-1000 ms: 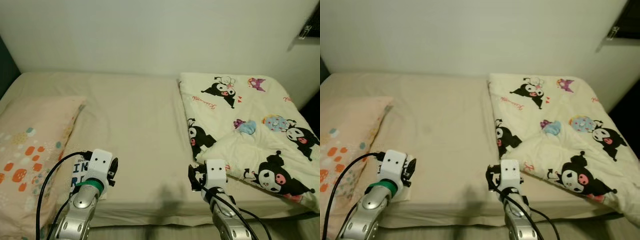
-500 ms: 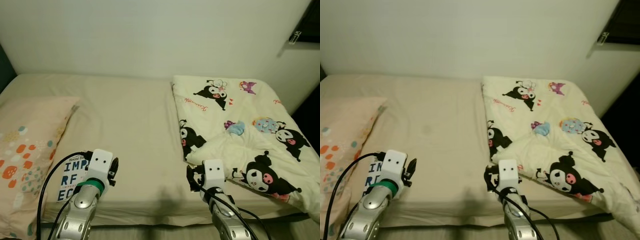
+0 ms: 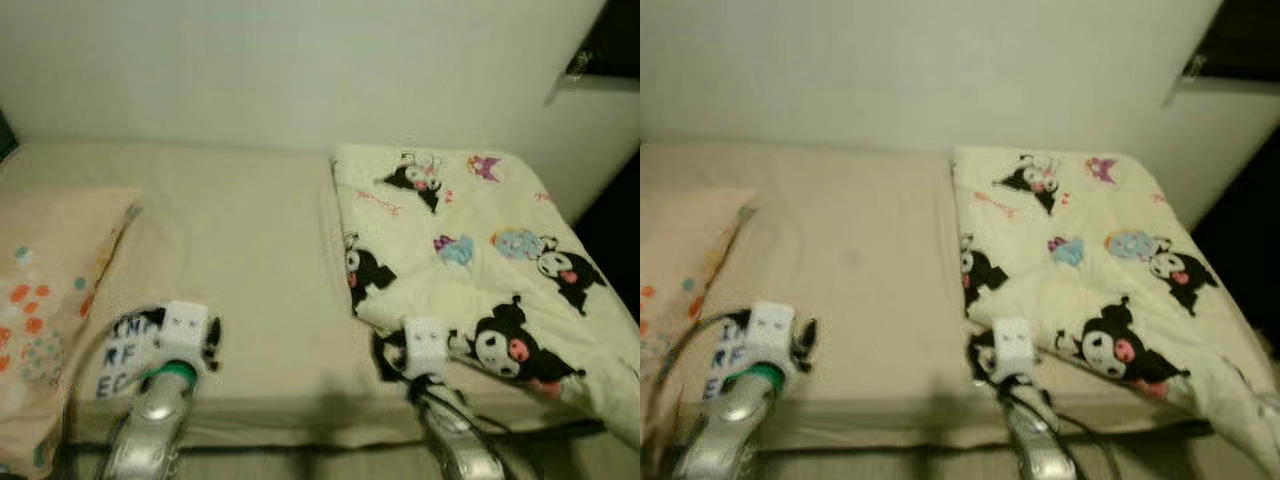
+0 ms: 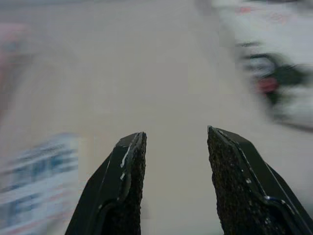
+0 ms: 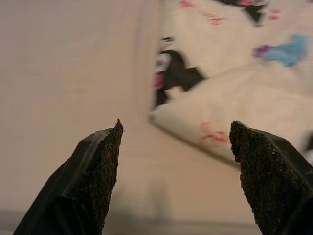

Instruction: Clean up the room

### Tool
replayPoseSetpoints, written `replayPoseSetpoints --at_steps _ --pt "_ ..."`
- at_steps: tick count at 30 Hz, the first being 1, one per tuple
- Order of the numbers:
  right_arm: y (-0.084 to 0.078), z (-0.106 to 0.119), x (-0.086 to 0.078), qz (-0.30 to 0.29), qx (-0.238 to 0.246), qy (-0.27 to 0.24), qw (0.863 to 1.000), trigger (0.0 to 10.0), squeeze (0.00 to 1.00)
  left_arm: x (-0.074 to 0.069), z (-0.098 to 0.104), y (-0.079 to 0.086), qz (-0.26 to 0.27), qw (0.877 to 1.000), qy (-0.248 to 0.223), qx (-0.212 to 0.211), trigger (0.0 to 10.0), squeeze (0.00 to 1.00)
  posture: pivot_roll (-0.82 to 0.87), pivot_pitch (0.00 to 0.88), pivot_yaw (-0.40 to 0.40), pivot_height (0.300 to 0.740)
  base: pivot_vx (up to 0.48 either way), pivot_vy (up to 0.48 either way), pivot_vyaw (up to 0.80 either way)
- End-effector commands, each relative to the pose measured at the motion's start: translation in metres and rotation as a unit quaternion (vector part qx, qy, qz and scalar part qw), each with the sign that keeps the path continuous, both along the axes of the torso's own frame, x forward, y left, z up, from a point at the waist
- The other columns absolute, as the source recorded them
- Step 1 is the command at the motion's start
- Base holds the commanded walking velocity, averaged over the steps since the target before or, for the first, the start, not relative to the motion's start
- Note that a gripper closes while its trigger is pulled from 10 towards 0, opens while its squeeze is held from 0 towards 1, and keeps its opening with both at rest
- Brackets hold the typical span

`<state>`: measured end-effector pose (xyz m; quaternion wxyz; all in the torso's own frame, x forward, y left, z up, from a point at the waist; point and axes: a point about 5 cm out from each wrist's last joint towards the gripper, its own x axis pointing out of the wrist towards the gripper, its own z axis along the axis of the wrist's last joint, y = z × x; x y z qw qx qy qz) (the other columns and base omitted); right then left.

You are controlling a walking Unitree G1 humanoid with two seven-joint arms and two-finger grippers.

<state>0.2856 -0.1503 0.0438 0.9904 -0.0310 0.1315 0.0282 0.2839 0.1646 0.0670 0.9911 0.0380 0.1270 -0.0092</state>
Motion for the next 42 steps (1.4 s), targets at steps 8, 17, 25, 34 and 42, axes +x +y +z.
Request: replayPoseSetpoints --at_steps 8,17,25,34,42 --pt "0.000 -0.005 -0.003 -0.004 0.005 0.013 1.000 10.0 0.00 -0.002 -0.002 0.006 0.010 1.000 0.011 -0.003 10.0 0.00 0.05 0.000 -0.027 0.740 0.000 0.480 0.00" --pt "0.000 -0.006 -0.003 -0.005 0.007 0.015 1.000 10.0 0.00 -0.002 -0.002 0.008 0.003 1.000 0.005 0.026 10.0 0.00 0.05 0.000 -0.026 0.740 0.000 0.258 0.00" --pt "-0.005 -0.010 -0.001 -0.028 0.029 0.031 0.999 10.0 0.00 0.006 -0.008 0.007 -0.033 0.996 0.029 0.079 10.0 0.00 0.05 0.000 -0.019 0.740 0.000 0.000 0.00" --pt "-0.006 -0.010 0.003 -0.049 0.030 0.031 0.998 10.0 0.00 0.027 -0.004 -0.013 -0.091 0.992 0.037 0.074 10.0 0.00 0.05 0.009 0.028 0.740 0.000 0.000 0.00" --pt "-0.014 -0.021 0.003 -0.072 0.021 0.053 0.996 10.0 0.00 0.025 -0.017 -0.024 -0.117 0.989 0.055 0.077 10.0 0.00 0.03 0.006 0.037 0.740 0.000 -0.240 0.00"
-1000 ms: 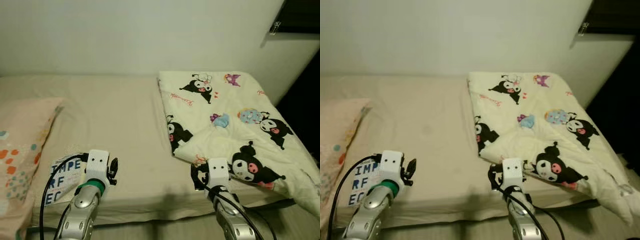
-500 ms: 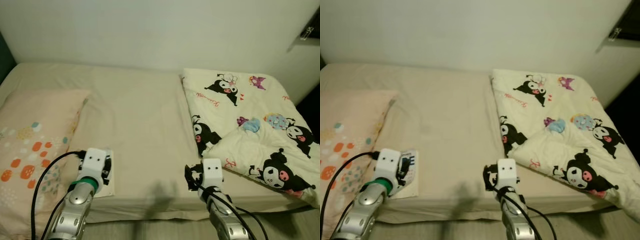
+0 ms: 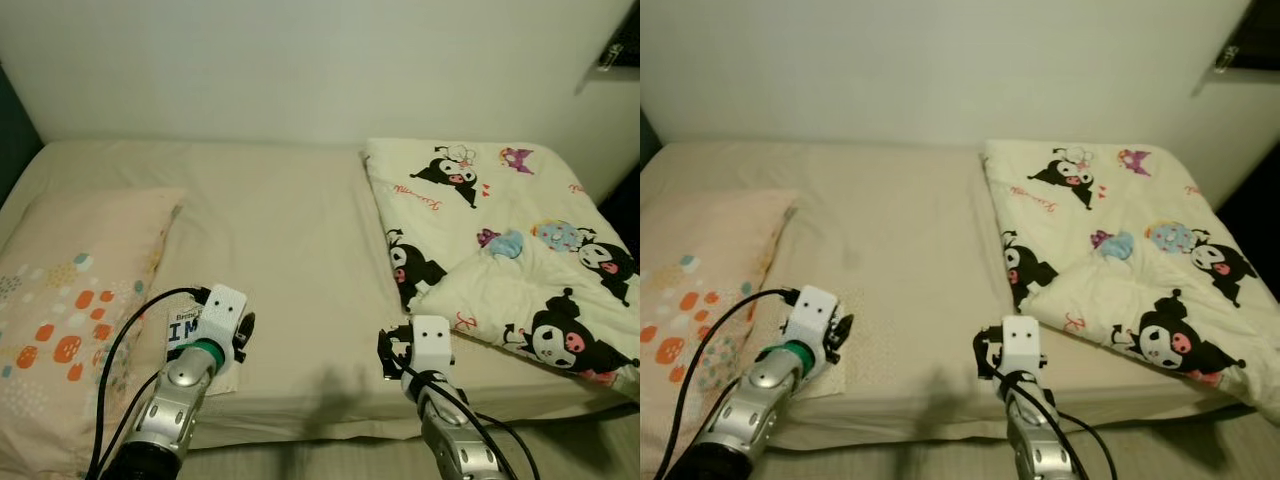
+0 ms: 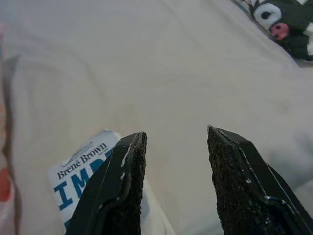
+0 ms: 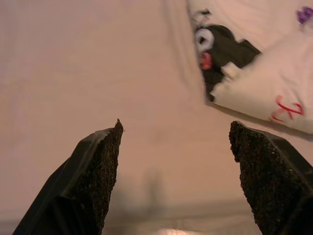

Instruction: Clean up the room

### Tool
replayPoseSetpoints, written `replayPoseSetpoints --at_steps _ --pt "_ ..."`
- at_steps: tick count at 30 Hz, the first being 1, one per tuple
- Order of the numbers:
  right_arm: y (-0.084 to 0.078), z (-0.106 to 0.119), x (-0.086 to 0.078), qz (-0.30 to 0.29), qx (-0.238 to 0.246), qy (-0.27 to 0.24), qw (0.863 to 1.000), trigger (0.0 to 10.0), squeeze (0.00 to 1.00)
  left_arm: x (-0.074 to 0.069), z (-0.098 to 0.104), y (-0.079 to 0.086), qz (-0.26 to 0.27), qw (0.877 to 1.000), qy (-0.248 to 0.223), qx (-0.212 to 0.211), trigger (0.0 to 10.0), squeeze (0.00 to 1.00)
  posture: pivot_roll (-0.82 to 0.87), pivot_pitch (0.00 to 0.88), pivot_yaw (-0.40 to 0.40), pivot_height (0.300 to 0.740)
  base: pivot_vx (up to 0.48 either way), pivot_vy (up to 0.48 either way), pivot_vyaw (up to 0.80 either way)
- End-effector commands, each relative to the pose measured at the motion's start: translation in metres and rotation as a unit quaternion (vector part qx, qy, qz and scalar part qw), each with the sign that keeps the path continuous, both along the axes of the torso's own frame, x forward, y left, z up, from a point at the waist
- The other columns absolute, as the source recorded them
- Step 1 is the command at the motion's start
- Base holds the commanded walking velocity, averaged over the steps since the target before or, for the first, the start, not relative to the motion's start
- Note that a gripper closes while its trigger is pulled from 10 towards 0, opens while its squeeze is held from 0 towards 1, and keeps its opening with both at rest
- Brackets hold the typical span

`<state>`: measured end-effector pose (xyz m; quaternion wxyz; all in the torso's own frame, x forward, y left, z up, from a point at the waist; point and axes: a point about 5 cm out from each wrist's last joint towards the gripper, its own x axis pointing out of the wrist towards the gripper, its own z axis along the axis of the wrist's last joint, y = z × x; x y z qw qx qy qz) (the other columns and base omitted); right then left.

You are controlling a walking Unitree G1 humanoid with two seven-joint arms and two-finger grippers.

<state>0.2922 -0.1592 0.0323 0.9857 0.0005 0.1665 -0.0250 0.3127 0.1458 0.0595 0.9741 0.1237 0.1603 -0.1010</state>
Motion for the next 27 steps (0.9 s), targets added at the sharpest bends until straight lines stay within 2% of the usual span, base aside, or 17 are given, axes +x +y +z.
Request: replayPoseSetpoints --at_steps 1,2,3,4,5,7,12,15,19,23,24,27 --pt "-0.005 -0.010 -0.004 -0.013 -0.002 0.019 1.000 10.0 0.00 -0.003 -0.010 -0.006 -0.015 1.000 0.018 0.004 10.0 0.00 0.03 0.006 0.037 0.740 0.000 -0.480 0.00" --pt "-0.005 -0.010 -0.004 -0.013 -0.002 0.019 1.000 10.0 0.00 -0.003 -0.010 -0.006 -0.015 1.000 0.018 0.004 10.0 0.00 0.03 0.006 0.037 0.740 0.000 -0.480 0.00" --pt "-0.013 -0.026 -0.009 -0.042 0.007 0.059 0.997 10.0 0.00 -0.006 -0.024 -0.004 0.000 0.999 0.052 -0.014 10.0 0.00 0.03 0.007 0.018 0.740 0.000 0.000 0.00" --pt "-0.013 -0.026 -0.009 -0.042 0.007 0.059 0.997 10.0 0.00 -0.006 -0.024 -0.004 0.000 0.999 0.052 -0.014 10.0 0.00 0.03 0.007 0.018 0.740 0.000 0.000 0.00" --pt "-0.017 -0.032 -0.011 -0.060 0.007 0.077 0.995 10.0 0.00 -0.009 -0.034 0.000 0.010 0.997 0.074 -0.020 10.0 0.00 0.02 0.007 0.015 0.740 0.000 0.000 0.00" --pt "-0.019 -0.035 -0.012 -0.071 0.007 0.089 0.993 10.0 0.00 -0.012 -0.041 0.002 0.016 0.996 0.088 -0.024 10.0 0.00 0.02 0.007 0.015 0.740 0.000 0.000 0.00" --pt "-0.011 -0.033 -0.005 -0.062 0.009 0.095 0.994 10.0 0.00 -0.020 -0.053 0.012 0.033 0.993 0.109 -0.028 10.0 0.00 0.01 0.010 -0.010 0.740 0.000 0.000 0.00" --pt "-0.007 -0.031 -0.001 -0.043 -0.003 0.092 0.995 10.0 0.00 -0.022 -0.058 0.013 0.025 0.992 0.120 -0.012 10.0 0.00 0.02 0.008 -0.020 0.740 0.000 0.000 0.00" --pt "-0.010 -0.033 -0.001 -0.057 0.008 0.096 0.994 10.0 0.00 -0.023 -0.060 0.012 0.018 0.993 0.120 0.001 10.0 0.00 0.02 0.008 -0.020 0.740 0.000 0.000 0.00" --pt "-0.020 -0.033 0.000 -0.086 0.022 0.099 0.991 10.0 0.00 -0.016 -0.055 0.005 0.009 0.995 0.100 0.010 10.0 0.00 0.04 0.005 -0.011 0.740 0.000 0.000 0.00" --pt "-0.029 -0.029 0.002 -0.106 0.019 0.091 0.990 10.0 0.00 -0.013 -0.052 0.001 0.011 0.996 0.084 0.008 10.0 0.00 0.05 0.015 0.006 0.740 0.000 0.000 0.00" --pt "-0.038 -0.026 0.002 -0.124 0.009 0.082 0.989 10.0 0.00 -0.012 -0.050 0.000 0.010 0.997 0.073 0.008 10.0 0.00 0.04 0.022 0.026 0.740 0.000 0.000 0.00"
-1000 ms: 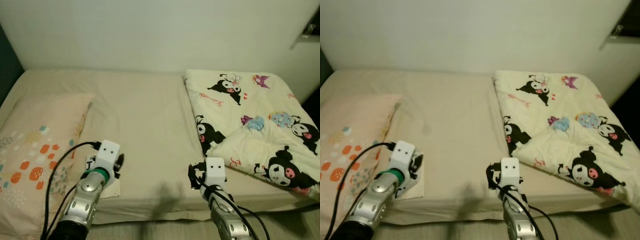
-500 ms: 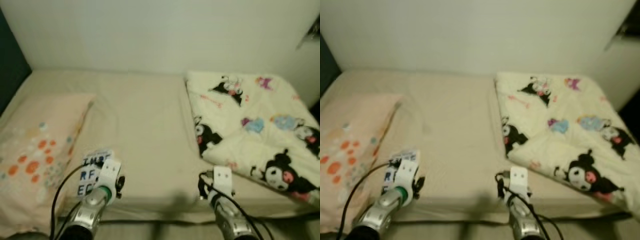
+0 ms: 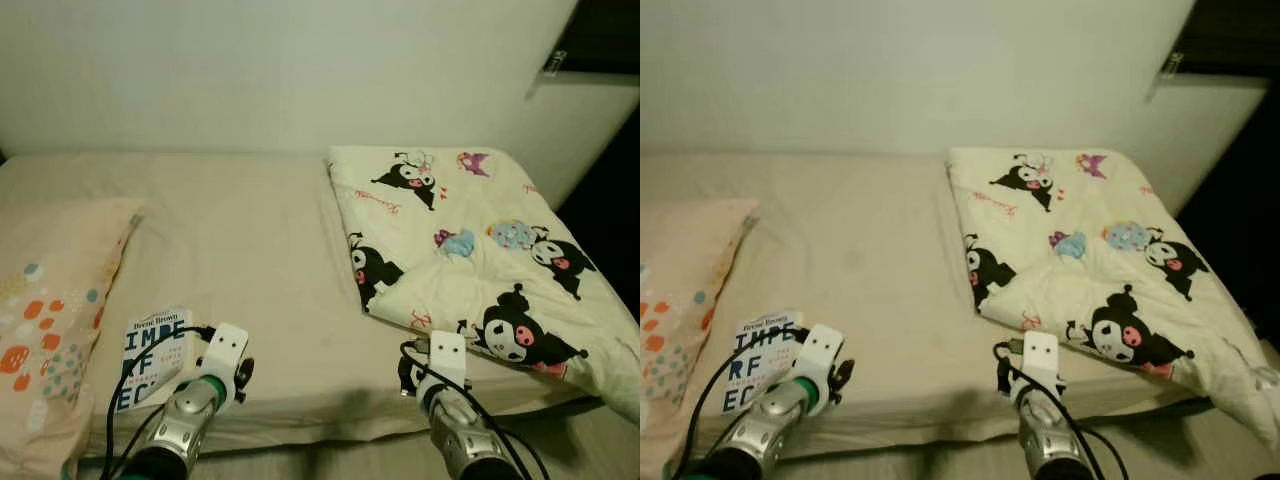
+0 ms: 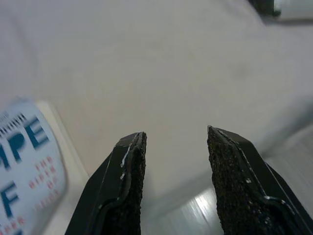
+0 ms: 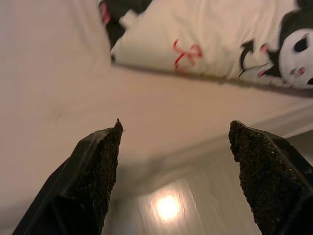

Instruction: Clean up the room

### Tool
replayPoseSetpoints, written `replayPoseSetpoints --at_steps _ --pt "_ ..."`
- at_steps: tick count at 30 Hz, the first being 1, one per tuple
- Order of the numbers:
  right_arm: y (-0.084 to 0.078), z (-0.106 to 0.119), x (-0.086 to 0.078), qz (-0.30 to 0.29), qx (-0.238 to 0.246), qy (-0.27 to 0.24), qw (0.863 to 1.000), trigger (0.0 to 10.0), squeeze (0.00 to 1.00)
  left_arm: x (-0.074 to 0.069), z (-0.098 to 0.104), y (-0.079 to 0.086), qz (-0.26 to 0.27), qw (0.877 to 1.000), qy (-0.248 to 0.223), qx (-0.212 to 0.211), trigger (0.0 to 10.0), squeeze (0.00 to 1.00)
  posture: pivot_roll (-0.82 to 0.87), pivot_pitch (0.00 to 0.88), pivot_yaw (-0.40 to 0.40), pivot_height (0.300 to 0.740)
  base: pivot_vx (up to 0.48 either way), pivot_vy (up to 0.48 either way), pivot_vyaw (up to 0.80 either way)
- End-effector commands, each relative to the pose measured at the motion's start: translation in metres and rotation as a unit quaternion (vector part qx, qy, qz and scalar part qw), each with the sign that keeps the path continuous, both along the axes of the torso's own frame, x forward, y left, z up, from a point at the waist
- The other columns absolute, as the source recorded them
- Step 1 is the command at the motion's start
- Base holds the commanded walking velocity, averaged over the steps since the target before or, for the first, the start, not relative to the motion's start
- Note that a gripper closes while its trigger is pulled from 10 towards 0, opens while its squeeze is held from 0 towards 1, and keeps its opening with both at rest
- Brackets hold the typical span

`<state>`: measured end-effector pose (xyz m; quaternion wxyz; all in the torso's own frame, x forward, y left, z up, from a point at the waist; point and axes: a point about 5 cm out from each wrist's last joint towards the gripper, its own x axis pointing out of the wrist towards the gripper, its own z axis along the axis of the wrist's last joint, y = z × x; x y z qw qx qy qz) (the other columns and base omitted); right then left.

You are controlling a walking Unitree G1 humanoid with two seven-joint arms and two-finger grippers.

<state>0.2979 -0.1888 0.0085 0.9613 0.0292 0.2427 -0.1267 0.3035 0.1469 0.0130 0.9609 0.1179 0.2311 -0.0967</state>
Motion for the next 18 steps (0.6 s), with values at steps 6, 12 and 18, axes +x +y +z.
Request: replayPoseSetpoints --at_steps 6,12,18 --pt "-0.006 0.004 -0.004 -0.001 -0.014 -0.022 1.000 10.0 0.00 -0.011 -0.008 0.014 0.014 1.000 -0.002 0.013 10.0 0.00 0.04 0.069 0.054 0.740 0.000 0.000 0.00" --pt "-0.006 0.001 -0.004 -0.004 -0.035 -0.004 0.999 10.0 0.00 -0.014 -0.010 0.031 0.048 0.999 0.000 0.017 10.0 0.00 0.04 0.085 0.056 0.740 0.000 0.000 0.00" --pt "0.011 -0.015 -0.017 0.005 -0.020 0.019 1.000 10.0 0.00 -0.021 -0.014 0.045 0.056 0.998 0.003 0.033 10.0 0.00 0.07 0.096 0.044 0.740 0.000 0.000 0.00"
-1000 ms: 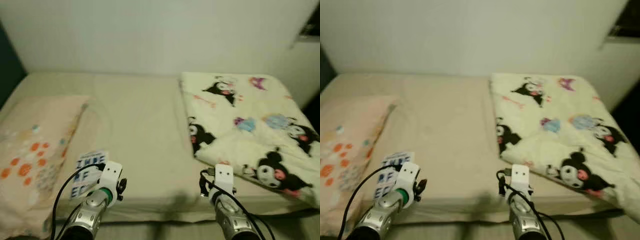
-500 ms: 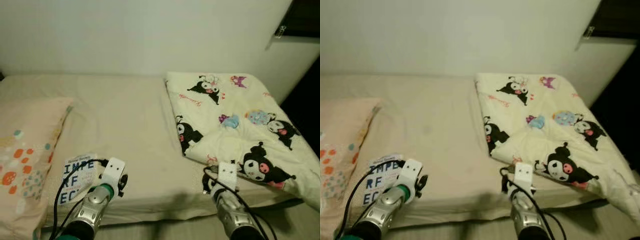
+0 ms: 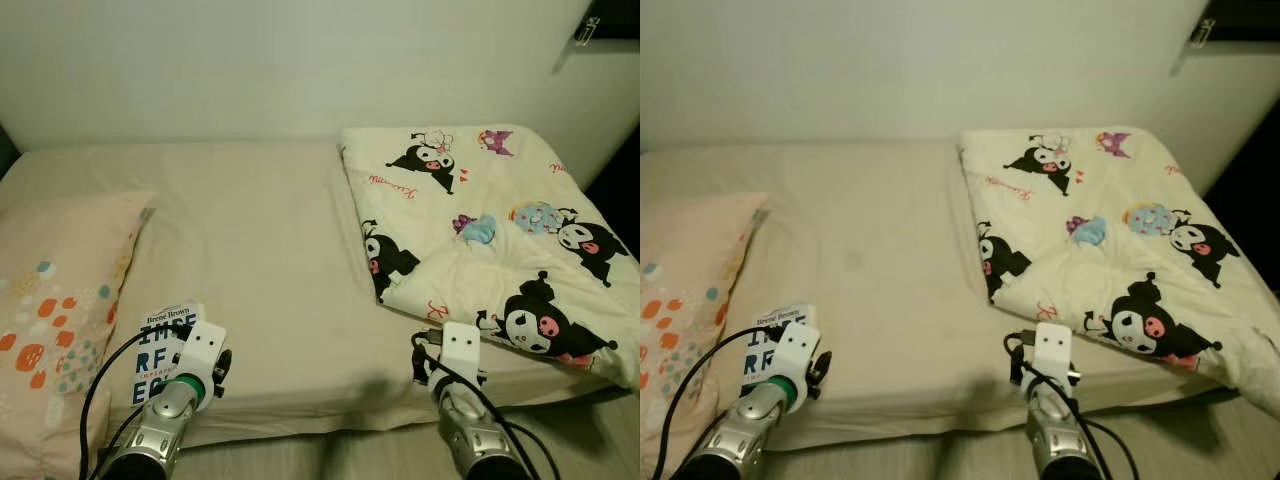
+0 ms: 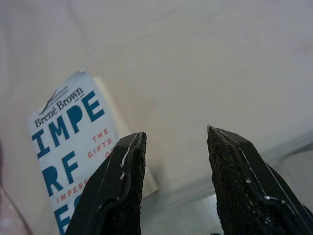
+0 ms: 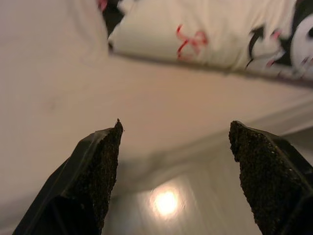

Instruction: Clean up the room

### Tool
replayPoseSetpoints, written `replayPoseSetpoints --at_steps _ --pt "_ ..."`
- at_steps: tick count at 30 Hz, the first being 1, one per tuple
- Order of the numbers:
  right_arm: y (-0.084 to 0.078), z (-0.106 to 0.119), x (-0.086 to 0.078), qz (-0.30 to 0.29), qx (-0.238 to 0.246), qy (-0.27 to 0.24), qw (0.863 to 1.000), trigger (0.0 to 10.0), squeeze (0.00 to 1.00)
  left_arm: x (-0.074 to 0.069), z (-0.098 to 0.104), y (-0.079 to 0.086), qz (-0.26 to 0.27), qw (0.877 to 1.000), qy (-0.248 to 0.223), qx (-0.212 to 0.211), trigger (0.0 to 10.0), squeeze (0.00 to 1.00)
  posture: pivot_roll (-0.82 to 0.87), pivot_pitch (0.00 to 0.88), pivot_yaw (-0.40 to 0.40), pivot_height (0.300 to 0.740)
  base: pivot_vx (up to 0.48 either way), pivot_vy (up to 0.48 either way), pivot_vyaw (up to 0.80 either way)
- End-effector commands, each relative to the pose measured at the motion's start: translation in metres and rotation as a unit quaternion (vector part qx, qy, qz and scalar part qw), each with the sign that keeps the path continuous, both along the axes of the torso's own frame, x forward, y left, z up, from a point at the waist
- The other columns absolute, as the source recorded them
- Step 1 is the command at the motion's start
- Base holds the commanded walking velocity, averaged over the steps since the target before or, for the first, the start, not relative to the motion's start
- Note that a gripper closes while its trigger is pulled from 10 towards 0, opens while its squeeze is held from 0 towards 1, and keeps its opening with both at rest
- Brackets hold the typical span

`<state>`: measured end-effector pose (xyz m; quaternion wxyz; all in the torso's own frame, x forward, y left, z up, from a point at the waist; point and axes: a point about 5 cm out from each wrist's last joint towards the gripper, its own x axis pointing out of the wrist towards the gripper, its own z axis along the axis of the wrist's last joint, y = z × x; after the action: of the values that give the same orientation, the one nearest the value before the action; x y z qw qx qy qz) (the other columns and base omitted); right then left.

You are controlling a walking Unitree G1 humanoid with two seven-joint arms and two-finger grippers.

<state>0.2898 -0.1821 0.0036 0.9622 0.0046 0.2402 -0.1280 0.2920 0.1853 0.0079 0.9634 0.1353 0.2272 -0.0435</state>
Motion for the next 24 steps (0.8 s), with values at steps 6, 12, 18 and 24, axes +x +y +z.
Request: replayPoseSetpoints --at_steps 6,12,18,24 --pt "0.033 -0.021 -0.021 0.030 0.021 0.029 0.999 10.0 0.00 -0.025 -0.018 0.028 0.017 0.999 0.028 0.021 10.0 0.00 0.09 0.080 0.018 0.740 0.000 0.000 0.00" --pt "0.037 -0.032 -0.034 0.039 0.047 0.025 0.998 10.0 0.00 -0.033 -0.022 0.040 0.055 0.997 0.036 0.027 10.0 0.00 0.11 0.095 0.033 0.740 0.000 0.000 0.00" --pt "0.024 -0.045 -0.049 0.020 0.060 0.045 0.997 10.0 0.00 -0.049 -0.043 0.013 0.023 0.996 0.078 -0.028 10.0 0.00 0.06 0.036 0.084 0.740 0.000 0.000 0.00" --pt "0.004 -0.063 -0.073 0.064 -0.017 0.115 0.991 10.0 0.00 -0.073 -0.067 -0.028 -0.029 0.992 0.125 -0.009 10.0 0.00 -0.01 0.008 0.088 0.740 0.000 0.000 0.00"
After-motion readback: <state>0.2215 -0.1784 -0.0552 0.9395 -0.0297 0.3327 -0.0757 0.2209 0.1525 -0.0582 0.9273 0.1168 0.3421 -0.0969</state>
